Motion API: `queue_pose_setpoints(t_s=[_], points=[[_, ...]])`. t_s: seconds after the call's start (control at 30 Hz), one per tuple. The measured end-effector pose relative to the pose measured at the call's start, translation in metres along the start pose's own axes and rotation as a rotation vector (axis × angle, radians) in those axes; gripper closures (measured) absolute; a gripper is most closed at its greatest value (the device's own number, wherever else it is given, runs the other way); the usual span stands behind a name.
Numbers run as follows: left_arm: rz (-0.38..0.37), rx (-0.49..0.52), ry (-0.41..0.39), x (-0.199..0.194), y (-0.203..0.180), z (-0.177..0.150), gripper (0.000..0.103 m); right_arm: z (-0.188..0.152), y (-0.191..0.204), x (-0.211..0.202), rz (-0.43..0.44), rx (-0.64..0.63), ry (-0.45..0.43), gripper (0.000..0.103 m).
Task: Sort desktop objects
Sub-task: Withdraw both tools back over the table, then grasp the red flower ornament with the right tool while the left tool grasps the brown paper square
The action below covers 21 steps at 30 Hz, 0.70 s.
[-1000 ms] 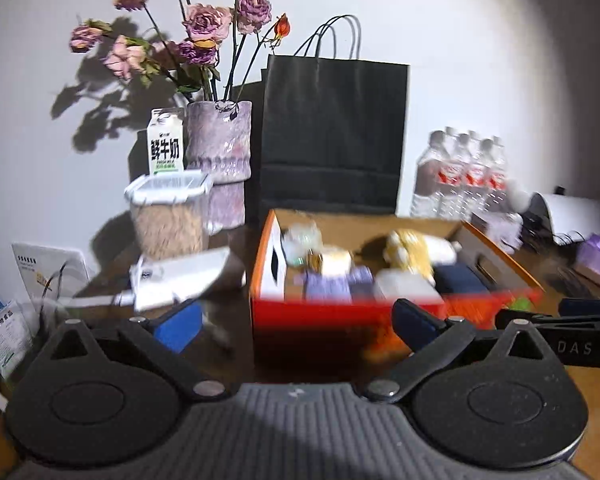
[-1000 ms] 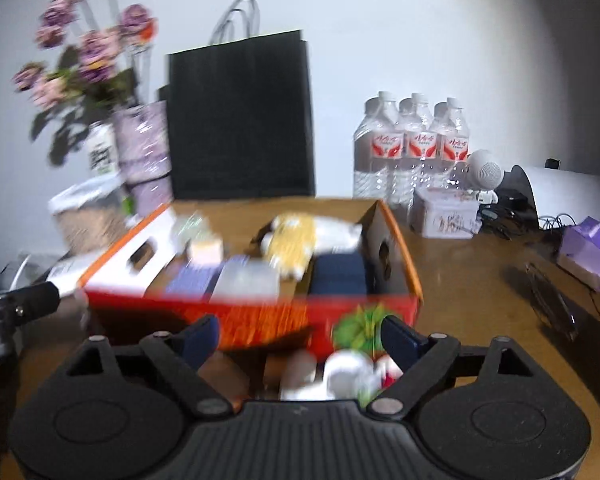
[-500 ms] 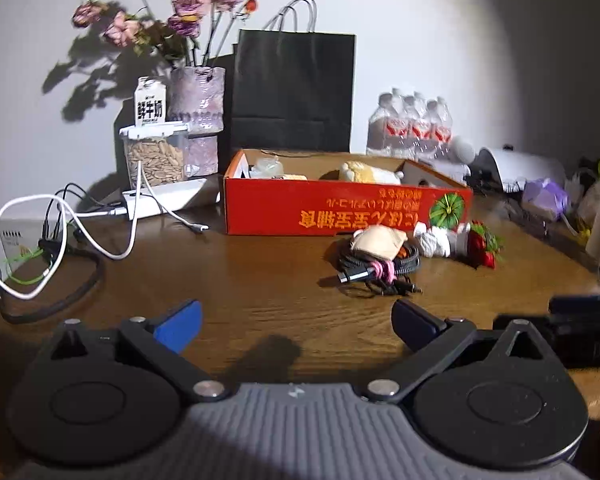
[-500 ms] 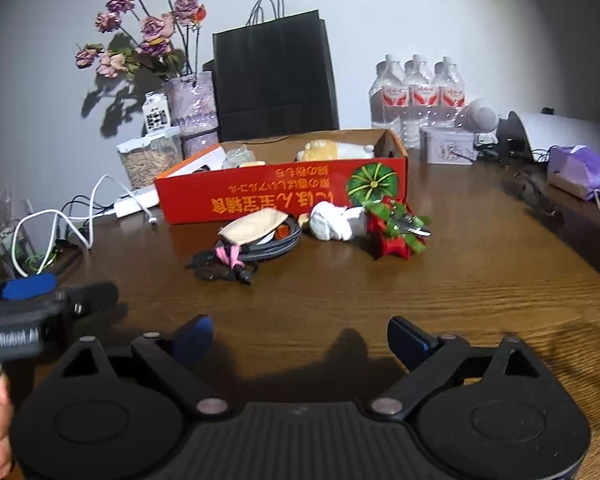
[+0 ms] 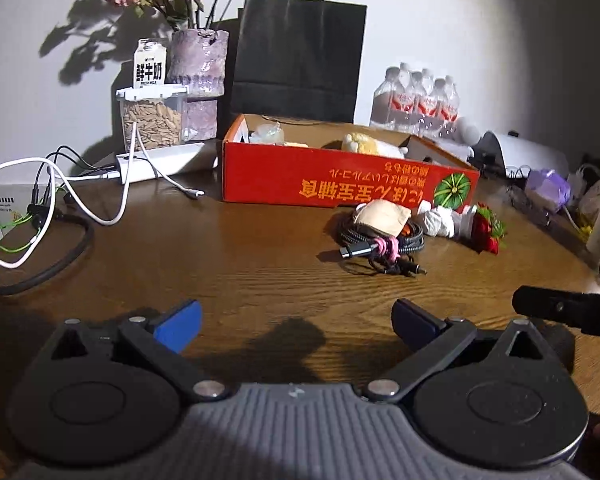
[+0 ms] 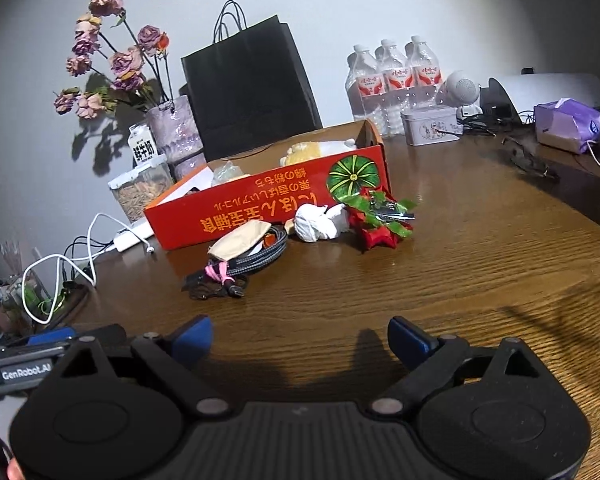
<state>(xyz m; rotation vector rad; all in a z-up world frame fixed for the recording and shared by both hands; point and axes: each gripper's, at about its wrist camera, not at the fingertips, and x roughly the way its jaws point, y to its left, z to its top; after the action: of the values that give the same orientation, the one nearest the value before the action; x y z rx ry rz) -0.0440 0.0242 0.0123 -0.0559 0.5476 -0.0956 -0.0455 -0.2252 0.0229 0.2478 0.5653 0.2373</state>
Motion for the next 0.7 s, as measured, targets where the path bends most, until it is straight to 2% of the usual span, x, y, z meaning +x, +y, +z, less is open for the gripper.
queue_pose_setpoints(t_s=[0.13, 0.37, 0.57, 0.7], points=[[0.004, 0.013, -0.005, -0.0011, -0.0019, -0.0013, 0.0, -0.0019, 0.0059, -0.0003, -0.009, -0.032, -0.004, 0.009], [0.003, -0.013, -0.015, -0.0035, 0.0014, -0.0011, 0.0, -0.0017, 0.0049, -0.0003, -0.011, -0.025, -0.003, 0.009], [0.016, 0.004, -0.009, -0.0028, -0.001, -0.0008, 0.0, -0.0018, 0.007, -0.0004, -0.034, -0.026, -0.009, 0.009], [0.019, 0.013, -0.033, -0.0073, -0.003, -0.0022, 0.0, 0.0005, 0.0111, 0.0008, -0.05, -0.061, 0.0, 0.009]])
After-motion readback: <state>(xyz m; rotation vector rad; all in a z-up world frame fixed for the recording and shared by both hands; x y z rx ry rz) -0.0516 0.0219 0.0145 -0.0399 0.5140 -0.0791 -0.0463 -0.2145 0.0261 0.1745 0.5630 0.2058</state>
